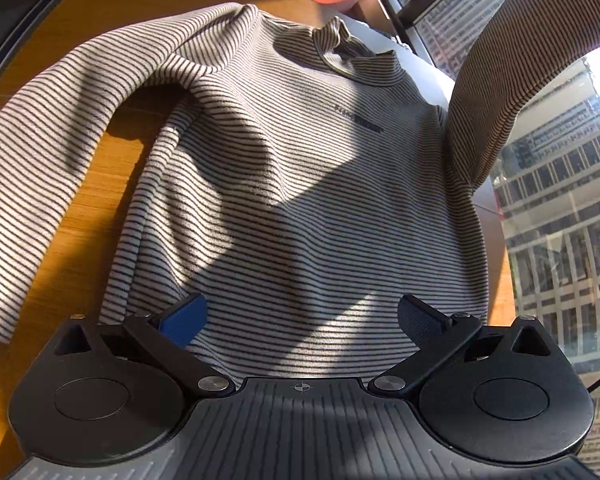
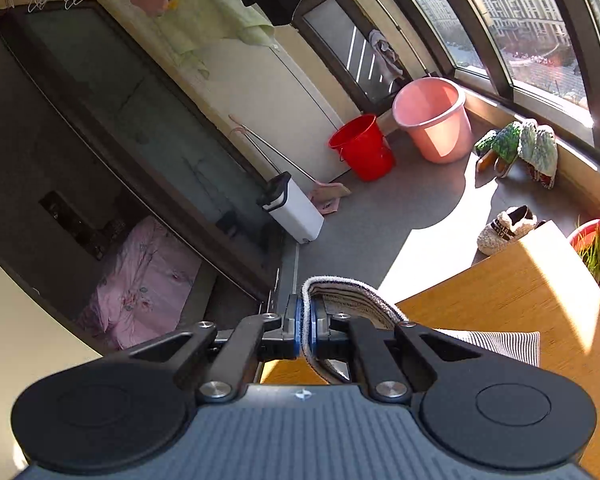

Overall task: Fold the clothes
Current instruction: 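Grasp a sleeve cuff with the right gripper and fold it across the shirt body, then open the right gripper to release the sleeve on the shirt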

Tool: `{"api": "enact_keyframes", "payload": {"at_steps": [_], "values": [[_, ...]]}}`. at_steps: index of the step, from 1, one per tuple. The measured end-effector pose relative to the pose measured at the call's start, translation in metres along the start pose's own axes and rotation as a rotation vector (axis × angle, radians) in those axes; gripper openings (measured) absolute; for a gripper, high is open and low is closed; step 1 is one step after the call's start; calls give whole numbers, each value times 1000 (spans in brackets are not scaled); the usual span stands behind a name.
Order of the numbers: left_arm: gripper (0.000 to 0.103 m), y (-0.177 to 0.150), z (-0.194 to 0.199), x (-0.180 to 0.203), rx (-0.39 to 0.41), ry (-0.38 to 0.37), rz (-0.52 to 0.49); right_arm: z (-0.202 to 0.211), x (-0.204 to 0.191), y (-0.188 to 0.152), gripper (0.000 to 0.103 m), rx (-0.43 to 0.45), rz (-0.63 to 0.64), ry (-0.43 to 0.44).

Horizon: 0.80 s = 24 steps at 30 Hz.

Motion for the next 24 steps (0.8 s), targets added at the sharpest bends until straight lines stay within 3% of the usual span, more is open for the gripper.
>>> {"api": "enact_keyframes", "payload": {"at_steps": [8,10,12,17,19,21,24], "values": [[103,-4,1,-3,-31,-68,-78,-39,-39,-30,11,-31,93,-16],[103,-4,0,-2,-38,-70,-85,-40,-41,-32,15,-21,117,-18],[103,-2,-1,-1,-49,-66,-76,-37,-40,-32,26,-15,140,-23],[103,-1,-2,-1,-73,-70,-60,-31,-12,-34,35,-19,150,-88],[103,-1,-2,-1,-79,-70,-58,-27,8,-40,43,-35,181,-127],[103,-1,-3,0,-82,-67,-64,-27,34,-55,54,-88,225,-170],[103,0,-3,3,-85,-55,-89,-36,74,-88,54,-234,285,-253]]}}
Point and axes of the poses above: each gripper's, at about its wrist camera, not at the fingertips, and z roughly against the way its jaws point, x to its right, y to its top, the point moved 1 cm from there along -z, roughly the way its jaws point, and after that the axes turned 12 degrees about x, right-handed, at the moved point
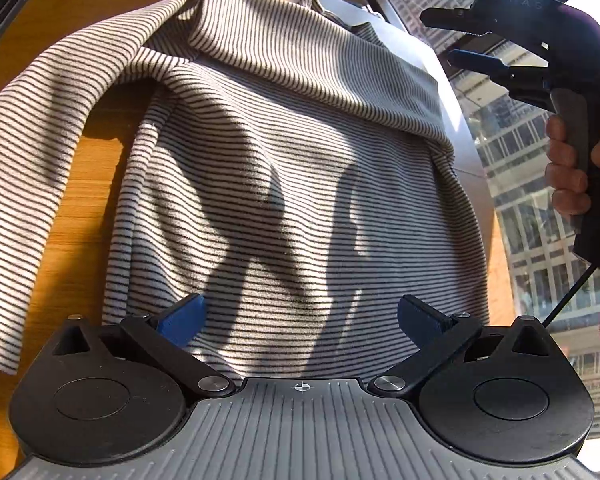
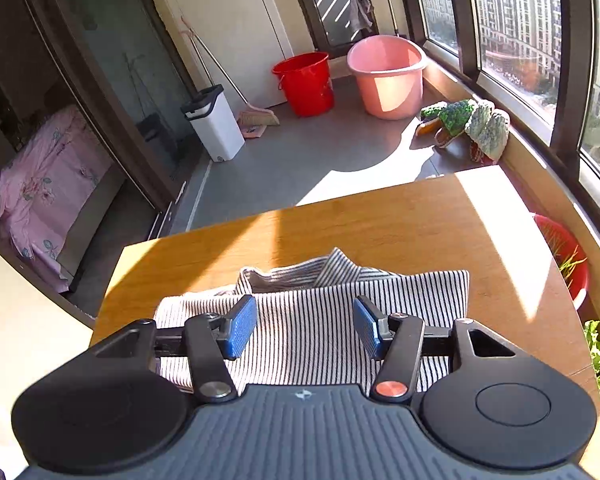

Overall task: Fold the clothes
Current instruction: 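Open the right gripper to release the sleeve on the shirt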

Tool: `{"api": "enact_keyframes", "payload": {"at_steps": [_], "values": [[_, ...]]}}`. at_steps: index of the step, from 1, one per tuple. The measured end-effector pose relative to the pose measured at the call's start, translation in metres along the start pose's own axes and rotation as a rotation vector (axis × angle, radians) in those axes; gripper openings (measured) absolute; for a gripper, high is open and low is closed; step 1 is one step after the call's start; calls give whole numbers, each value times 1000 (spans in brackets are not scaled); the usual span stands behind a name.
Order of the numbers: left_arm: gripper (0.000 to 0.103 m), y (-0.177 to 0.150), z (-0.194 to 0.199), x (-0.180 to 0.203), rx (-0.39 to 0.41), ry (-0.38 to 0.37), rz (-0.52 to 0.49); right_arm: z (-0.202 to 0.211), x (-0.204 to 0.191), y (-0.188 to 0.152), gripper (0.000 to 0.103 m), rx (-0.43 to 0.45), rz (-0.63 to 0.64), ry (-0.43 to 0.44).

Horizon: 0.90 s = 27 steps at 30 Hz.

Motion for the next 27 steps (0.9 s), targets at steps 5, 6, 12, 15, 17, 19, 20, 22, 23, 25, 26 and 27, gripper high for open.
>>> {"api": "enact_keyframes", "payload": {"at_steps": [5,6,12,15,17,19,20,22,23,25,26,27], "values": [[103,-3,1,5,18,25,-28,-10,35,-48,32,-130,55,-65],[103,-4,1,6,24,29,-30,-7,39,-49,26,-124,56,-65],[103,-1,-3,15,12,111,-52,-9,35,-44,25,-161,150,-66],[103,-1,23,13,48,184,-23,2,20,-42,46,-150,247,-44],[103,-7,50,13,118,274,-72,19,17,-41,58,-126,257,0],[103,-14,76,12,175,395,-181,37,16,-44,58,-140,236,60],[102,-18,82,11,183,453,-252,43,16,-46,58,-154,229,85],[96,-25,95,9,197,569,-393,52,15,-51,58,-175,223,117],[93,-30,96,5,178,619,-456,56,15,-54,58,-186,222,130],[70,-40,92,-7,127,733,-579,61,13,-58,58,-213,227,157],[64,-44,88,-13,114,773,-638,62,12,-61,58,-224,236,168],[59,-48,85,-19,102,811,-699,63,10,-62,58,-232,245,177]]}}
Point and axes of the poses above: each gripper's, at about its wrist camera, not at the fingertips, and z roughly against the way its jaws point, x to its right, y to its top, the point moved 1 cm from there along -z, roughly the way its jaws point, and after that the axes turned 12 degrees about x, right-handed, at the moved point
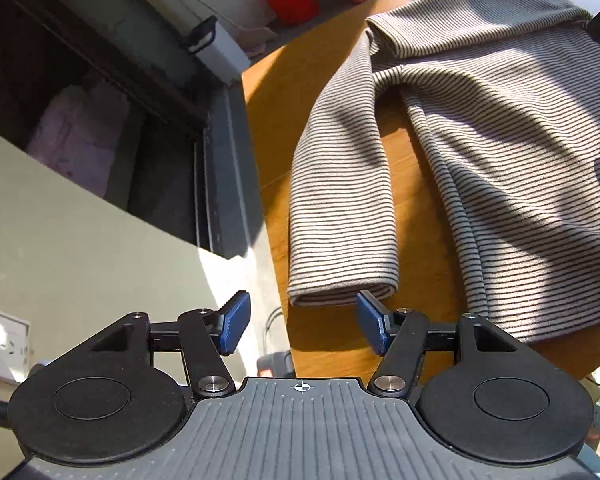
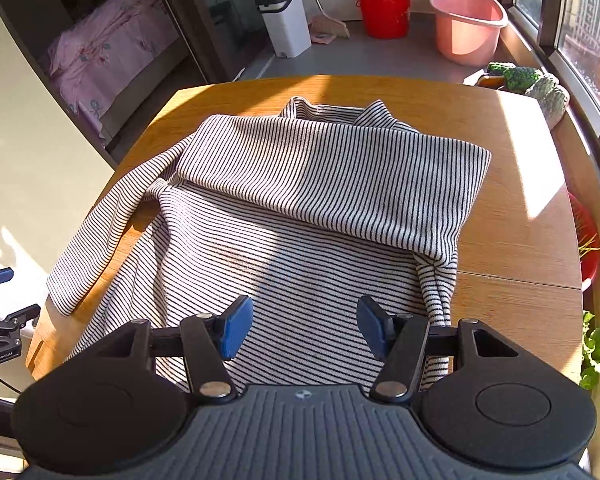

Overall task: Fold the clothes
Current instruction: 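Open the right gripper to release the sleeve on the shirt, then grasp the other sleeve cuff with the left gripper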

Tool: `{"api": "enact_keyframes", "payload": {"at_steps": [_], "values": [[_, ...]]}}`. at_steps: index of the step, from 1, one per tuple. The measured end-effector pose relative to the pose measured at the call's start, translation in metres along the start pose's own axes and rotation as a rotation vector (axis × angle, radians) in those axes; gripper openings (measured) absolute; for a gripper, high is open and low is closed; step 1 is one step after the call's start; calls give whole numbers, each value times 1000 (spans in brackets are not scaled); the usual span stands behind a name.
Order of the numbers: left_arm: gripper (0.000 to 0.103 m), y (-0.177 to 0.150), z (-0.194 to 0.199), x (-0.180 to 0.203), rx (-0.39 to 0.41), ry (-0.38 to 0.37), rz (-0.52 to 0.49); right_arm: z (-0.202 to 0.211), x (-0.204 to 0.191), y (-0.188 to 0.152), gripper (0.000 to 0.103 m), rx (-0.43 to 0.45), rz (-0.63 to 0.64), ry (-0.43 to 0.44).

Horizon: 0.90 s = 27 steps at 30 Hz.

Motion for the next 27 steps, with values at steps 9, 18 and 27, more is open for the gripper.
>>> {"api": "enact_keyframes", "payload": {"at_steps": [9,18,27], "values": [[28,-6,-30,34,177,-16,-417,-3,-13,8,61,-24,45,30],[50,-20,-6,16,212,-125,-503,6,-19,4,70,-10,36,59],[32,-23,-31,32,217,-122,-539,4,-22,-2,70,-19,-31,46]]}}
Point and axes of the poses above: each gripper's, at about its wrist camera, not at the fingertips, and z roughly against the way its jaws point, x to its right, y to its top, the point moved 1 cm from there along -z, roughly the way its jaws point, and after that the axes turned 12 degrees about x, right-handed, at the moved point
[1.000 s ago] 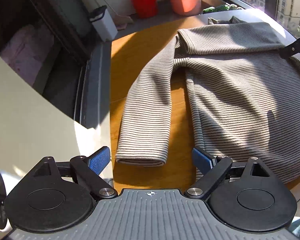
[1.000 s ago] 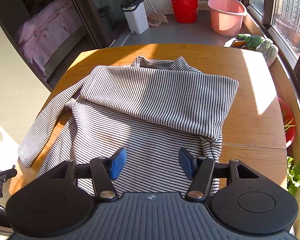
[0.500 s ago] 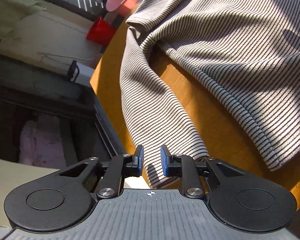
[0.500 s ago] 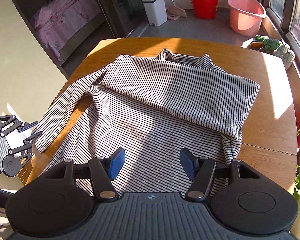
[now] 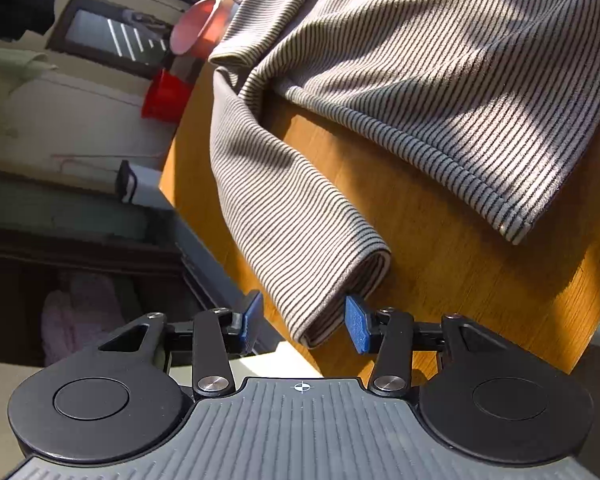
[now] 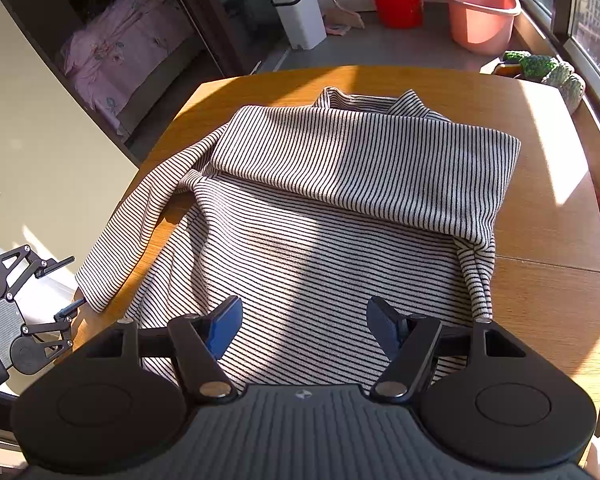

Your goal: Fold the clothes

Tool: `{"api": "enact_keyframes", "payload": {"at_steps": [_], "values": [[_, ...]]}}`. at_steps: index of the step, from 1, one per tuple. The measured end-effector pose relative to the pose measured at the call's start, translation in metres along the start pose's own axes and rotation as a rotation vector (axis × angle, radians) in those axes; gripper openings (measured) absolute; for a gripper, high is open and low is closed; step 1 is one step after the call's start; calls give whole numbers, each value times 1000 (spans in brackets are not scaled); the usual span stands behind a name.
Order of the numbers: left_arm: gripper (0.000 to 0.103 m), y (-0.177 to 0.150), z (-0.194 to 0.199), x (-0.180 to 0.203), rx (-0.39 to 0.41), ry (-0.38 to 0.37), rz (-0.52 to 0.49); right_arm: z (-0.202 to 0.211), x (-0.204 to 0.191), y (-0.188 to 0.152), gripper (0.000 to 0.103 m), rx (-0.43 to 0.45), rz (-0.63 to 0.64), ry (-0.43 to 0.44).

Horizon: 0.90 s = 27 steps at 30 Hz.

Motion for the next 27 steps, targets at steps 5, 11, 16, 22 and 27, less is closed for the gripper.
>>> {"api": "enact_keyframes", "payload": {"at_steps": [5,11,16,22,27], "values": [[5,19,7,-65,-17,-52,504,3,-6,0,70,4,-3,5],[5,20,37,-141,76,-189,1162,14,-39,13,48,34,-133,181],[5,26,43,-160,132,-289,1388,17,-88,22,46,61,-118,341],[5,34,41,-159,147,-317,1433,-8,-106,30,55,129,-195,340],[6,34,45,-163,199,-328,1506,-48,-107,39,5,78,-153,345]]}}
Point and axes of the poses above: each gripper's, at about its wrist camera, not at the fingertips, and z roughly against the way its jaws point, x to its right, y to its top, the point moved 1 cm from there along -z, roughly the way its jaws point, and after that the axes turned 12 degrees about x, right-handed, at the moved point
